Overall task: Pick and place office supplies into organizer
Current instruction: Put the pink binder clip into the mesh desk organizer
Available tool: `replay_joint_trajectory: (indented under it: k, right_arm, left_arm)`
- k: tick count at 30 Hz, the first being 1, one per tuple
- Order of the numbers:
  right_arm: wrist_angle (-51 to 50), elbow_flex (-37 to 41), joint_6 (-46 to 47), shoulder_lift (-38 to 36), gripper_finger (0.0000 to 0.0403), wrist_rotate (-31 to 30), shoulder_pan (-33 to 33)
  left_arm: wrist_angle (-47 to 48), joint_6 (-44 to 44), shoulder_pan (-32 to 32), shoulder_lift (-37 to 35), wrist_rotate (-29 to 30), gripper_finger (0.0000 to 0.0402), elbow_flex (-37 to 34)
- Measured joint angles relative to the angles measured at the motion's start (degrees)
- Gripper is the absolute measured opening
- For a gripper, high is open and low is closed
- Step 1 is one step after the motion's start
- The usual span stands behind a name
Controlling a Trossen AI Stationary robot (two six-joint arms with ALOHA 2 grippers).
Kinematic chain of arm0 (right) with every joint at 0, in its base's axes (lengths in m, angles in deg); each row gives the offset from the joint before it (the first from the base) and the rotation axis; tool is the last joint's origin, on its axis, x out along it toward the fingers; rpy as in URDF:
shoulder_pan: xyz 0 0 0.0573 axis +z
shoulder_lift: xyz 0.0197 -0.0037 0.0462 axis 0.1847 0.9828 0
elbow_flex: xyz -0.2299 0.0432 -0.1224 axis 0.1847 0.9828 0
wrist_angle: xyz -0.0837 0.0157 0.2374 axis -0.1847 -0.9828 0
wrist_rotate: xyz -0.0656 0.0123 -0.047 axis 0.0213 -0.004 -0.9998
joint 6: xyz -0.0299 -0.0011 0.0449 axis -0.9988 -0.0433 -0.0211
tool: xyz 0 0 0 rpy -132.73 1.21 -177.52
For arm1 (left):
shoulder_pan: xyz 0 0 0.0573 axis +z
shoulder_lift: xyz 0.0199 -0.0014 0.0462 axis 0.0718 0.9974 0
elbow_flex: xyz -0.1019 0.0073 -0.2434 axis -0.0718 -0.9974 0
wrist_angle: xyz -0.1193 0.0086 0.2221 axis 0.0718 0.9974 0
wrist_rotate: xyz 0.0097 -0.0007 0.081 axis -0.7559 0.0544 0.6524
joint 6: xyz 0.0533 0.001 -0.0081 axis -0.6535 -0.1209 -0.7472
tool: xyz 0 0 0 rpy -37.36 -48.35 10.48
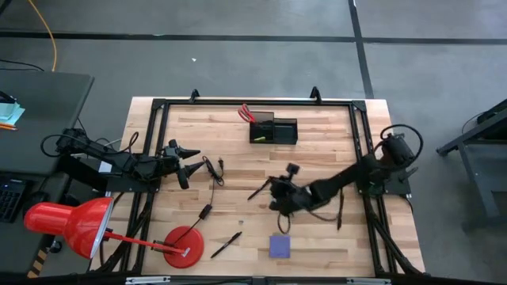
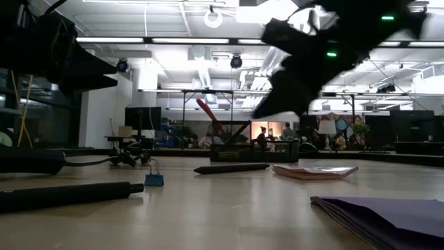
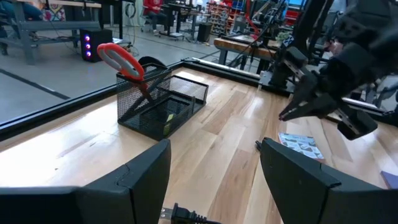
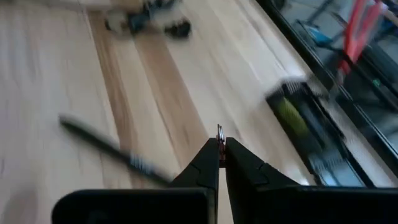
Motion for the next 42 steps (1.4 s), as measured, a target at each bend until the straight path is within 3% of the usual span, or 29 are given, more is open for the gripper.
replay_joint_trajectory:
  k: [3,8,24,31,42]
  right_arm:
    - [5.8,-1.0,-6.5,0.0,0.0003,4.0,-3.7]
    - [6.3,-3.5,-11.1,0.0,0.0002,11.1,-10.5]
    - [1.1,-5.2,-10.9,0.0,0.0003,30.0,-32.4]
    - [-0.9,-5.2,-9.9,0.0,0.0002,36.3,-36.5]
    - [-0.9,-5.2,-9.9,0.0,0.0005,38.9,-39.0]
  left_arm:
    - [0.0,0.0,0.0,0.0,0.0,0.0232,0.0]
    - [0.0,0.0,0.0,0.0,0.0,0.0232,0.0]
    - [0.0,0.0,0.0,0.0,0.0,0.0232,0.0]
    - [0.0,0.0,0.0,0.0,0.0,0.0232,0.0]
    - [0.0,0.0,0.0,0.0,0.0,0.0232,0.0]
